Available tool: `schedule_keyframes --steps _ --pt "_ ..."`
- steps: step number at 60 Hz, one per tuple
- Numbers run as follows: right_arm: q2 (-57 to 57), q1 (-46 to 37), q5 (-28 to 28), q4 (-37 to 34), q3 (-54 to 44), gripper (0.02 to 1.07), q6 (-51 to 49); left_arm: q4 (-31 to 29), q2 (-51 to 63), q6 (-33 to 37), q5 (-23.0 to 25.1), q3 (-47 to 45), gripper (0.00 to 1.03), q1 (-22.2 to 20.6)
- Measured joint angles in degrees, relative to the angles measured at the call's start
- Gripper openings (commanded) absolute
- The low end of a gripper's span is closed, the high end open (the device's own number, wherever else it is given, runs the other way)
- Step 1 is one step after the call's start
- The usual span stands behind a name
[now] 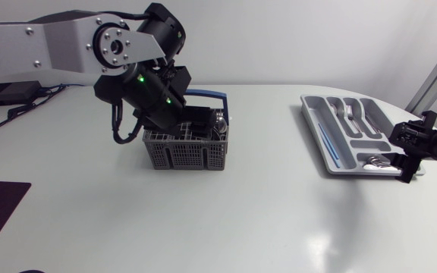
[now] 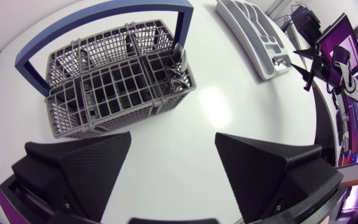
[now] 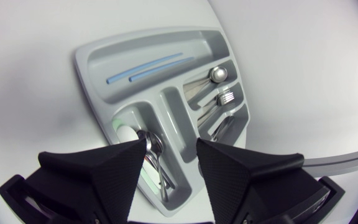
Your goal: Unload the cutlery basket into the drawer organizer.
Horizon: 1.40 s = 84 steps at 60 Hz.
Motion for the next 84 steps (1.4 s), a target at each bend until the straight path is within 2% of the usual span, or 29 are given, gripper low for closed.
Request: schedule_keyframes --steps 9,22,28,37,45,50,58,66,84 --pt "-4.9 4.6 0.0 -0.4 -3.7 0.65 6.1 0.0 0.3 0.0 -0.4 0.0 0.95 -0.2" --pt "-10.5 12.6 0.0 -5.0 -5.0 0.65 16.8 0.0 1.4 0.3 -0.8 0.0 0.95 -0.6" --pt "-12.5 16.7 0.0 -5.6 -5.6 0.65 21.1 0.1 2.0 2.5 -0.9 0.0 0.95 -0.6" --pt "-15.2 22.6 1.2 -6.0 -7.8 0.65 25.9 2.1 2.1 9.7 -1.0 -0.3 0.95 -0.6" --pt "-16.5 27.3 2.5 -6.0 -9.3 0.65 29.1 2.9 2.1 23.4 -1.0 -0.9 0.96 -0.6" --pt "-16.9 29.7 3.1 -6.0 -9.7 0.65 30.6 3.2 2.2 28.7 -1.0 -0.9 0.96 -0.6" --pt "-17.5 33.4 4.4 -6.0 -9.9 0.65 32.5 4.9 3.0 33.5 -1.2 -0.9 0.97 -0.6" --pt "-18.4 36.6 5.7 -6.0 -10.5 0.65 33.9 7.3 3.9 38.3 -3.3 -0.9 0.97 -0.6" --pt "-18.6 39.7 6.7 -6.0 -10.8 0.65 34.9 9.4 4.5 49.0 -3.7 -0.9 0.97 -0.7"
